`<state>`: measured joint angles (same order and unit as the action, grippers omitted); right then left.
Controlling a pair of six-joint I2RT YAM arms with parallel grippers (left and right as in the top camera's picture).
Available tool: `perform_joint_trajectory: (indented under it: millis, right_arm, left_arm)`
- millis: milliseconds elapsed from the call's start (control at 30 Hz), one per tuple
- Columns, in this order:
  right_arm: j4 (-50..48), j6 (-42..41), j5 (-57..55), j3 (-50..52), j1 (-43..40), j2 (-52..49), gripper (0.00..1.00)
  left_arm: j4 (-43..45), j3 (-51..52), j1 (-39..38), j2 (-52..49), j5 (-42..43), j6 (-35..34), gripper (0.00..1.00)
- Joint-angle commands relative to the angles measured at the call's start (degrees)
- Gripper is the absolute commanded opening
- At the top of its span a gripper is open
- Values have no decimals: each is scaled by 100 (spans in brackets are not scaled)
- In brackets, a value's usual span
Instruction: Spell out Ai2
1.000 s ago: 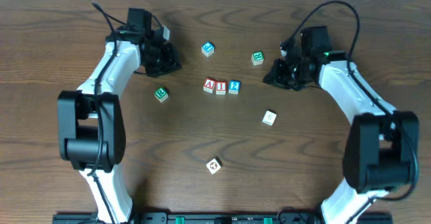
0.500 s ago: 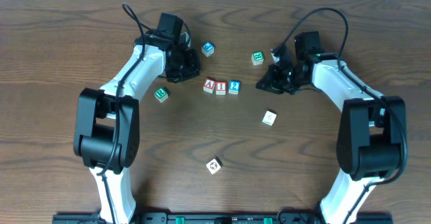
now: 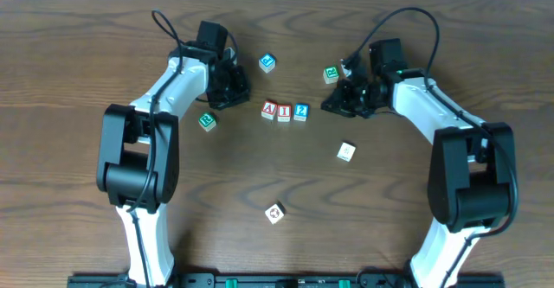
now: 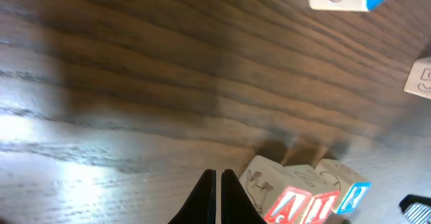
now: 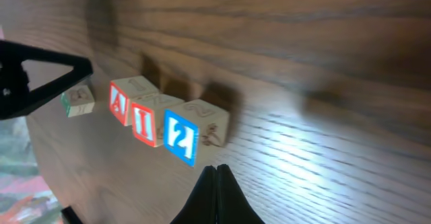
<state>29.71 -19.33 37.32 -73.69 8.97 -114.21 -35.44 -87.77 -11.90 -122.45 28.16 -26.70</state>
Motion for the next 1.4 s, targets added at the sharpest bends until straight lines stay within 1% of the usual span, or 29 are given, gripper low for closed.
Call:
perform_joint_trajectory:
  millis: [0, 267, 900, 1367]
  right_arm:
    - [-44, -317, 22, -7, 142, -98, 1]
    - [-44, -514, -24, -7, 216, -142, 1]
    - [-127, -918, -188, -11, 365, -511, 1]
    - [-341, -1005, -107, -13, 518, -518, 1]
  left_arm:
    - [37, 31, 26, -197, 385, 216, 6]
    - [57, 31, 26, -315, 754, 356, 6]
    - [-24, 46, -164, -319, 767, 199, 6]
    - [-31, 153, -203, -319, 796, 70, 6]
